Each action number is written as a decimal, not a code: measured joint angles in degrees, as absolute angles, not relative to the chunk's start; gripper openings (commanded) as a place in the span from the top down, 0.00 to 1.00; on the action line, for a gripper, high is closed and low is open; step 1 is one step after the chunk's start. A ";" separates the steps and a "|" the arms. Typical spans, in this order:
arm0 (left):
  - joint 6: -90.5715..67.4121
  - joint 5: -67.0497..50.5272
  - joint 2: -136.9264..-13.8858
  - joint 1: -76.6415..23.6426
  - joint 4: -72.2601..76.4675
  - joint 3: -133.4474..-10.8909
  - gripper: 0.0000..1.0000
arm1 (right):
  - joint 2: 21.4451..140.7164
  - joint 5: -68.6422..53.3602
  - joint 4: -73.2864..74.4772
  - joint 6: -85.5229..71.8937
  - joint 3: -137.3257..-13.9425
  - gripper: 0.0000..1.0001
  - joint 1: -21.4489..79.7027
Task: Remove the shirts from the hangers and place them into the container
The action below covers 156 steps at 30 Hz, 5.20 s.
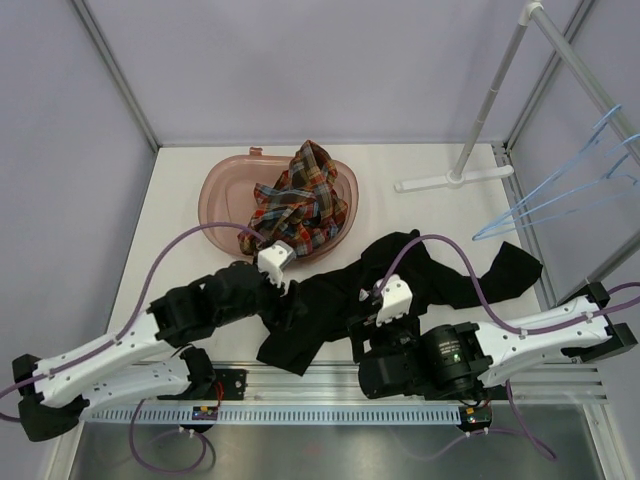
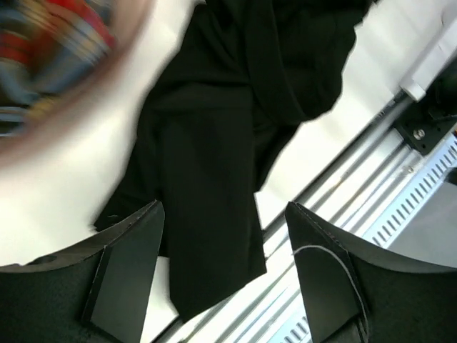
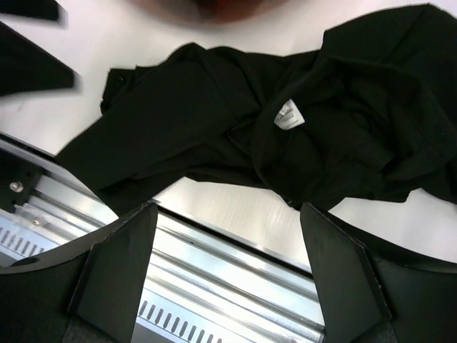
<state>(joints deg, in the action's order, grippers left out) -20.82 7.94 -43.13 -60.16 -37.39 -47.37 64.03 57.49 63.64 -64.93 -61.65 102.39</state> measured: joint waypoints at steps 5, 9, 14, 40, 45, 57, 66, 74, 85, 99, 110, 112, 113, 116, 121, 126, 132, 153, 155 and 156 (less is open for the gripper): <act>-24.60 2.46 -48.93 -60.16 -26.17 -40.69 0.26 | 62.11 59.20 65.28 -64.01 -64.69 0.08 102.39; -26.04 -0.19 -53.78 -60.16 -15.84 -38.85 0.27 | 59.77 59.37 66.17 -63.81 -64.71 0.07 102.39; -26.15 -2.13 -65.23 -60.16 -5.41 -40.91 0.28 | 58.04 59.33 66.30 -63.83 -64.45 0.05 102.39; -22.81 0.27 -89.47 -55.18 -4.21 -55.81 1.00 | 54.87 59.33 68.47 -66.48 -60.66 1.00 102.80; -17.63 3.64 -74.56 -55.29 -14.63 -58.26 1.00 | 55.53 59.24 68.10 -66.63 -59.05 1.00 102.83; 14.96 9.93 -64.12 -48.60 -17.69 -99.85 1.00 | 59.68 55.70 53.67 -57.76 -53.52 1.00 102.91; 19.05 5.56 -83.13 -43.27 -26.85 -136.29 1.00 | 67.16 35.55 20.14 -37.23 -46.41 1.00 97.12; 17.34 2.74 -84.01 -42.89 -34.68 -135.31 1.00 | 85.47 8.95 8.54 -30.85 -59.09 1.00 89.89; 14.70 -0.05 -82.04 -42.76 -36.97 -135.39 1.00 | 91.31 -22.85 -15.44 -40.36 -58.39 1.00 71.46; 19.18 4.49 -79.77 -42.68 -37.82 -133.88 1.00 | 73.30 -14.61 -39.79 -52.27 -28.86 1.00 72.36; 19.11 4.75 -79.37 -42.65 -37.85 -131.50 1.00 | 80.29 -16.23 -41.28 -51.20 -42.09 1.00 64.82; 18.74 4.38 -79.37 -42.65 -37.87 -131.50 1.00 | 85.21 -18.68 -42.24 -51.59 -45.63 1.00 64.18; 18.50 4.23 -79.37 -42.65 -37.87 -131.50 1.00 | 87.57 -19.94 -42.89 -51.92 -47.20 1.00 63.99; 17.47 3.14 -79.37 -42.65 -37.95 -131.50 1.00 | 93.67 -23.24 -43.92 -52.66 -52.03 1.00 63.33; 15.33 0.34 -79.24 -42.59 -38.96 -131.52 1.00 | 101.71 -26.65 -42.92 -52.62 -62.74 1.00 60.47; 13.15 -2.11 -78.32 -42.50 -40.69 -131.52 1.00 | 106.85 -29.61 -37.95 -51.31 -75.94 1.00 55.92; 10.04 -6.57 -75.64 -42.35 -41.71 -131.52 1.00 | 114.76 -33.12 -27.11 -47.27 -95.55 1.00 50.37; 2.87 -19.49 -62.63 -42.15 -36.34 -107.33 1.00 | 141.23 -54.74 -2.81 -42.35 -148.51 1.00 34.06; 2.87 -18.76 -62.72 -42.15 -35.35 -103.94 1.00 | 142.47 -56.16 -6.26 -45.63 -148.22 1.00 32.91; 2.90 -17.76 -62.74 -42.15 -34.92 -102.41 1.00 | 142.52 -56.73 -8.05 -47.29 -146.41 1.00 32.36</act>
<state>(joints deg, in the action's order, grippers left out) 2.90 -17.76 -62.74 -42.15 -34.92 -102.41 142.52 -56.73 -8.05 -47.29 -146.41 32.36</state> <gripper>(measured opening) 0.012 0.010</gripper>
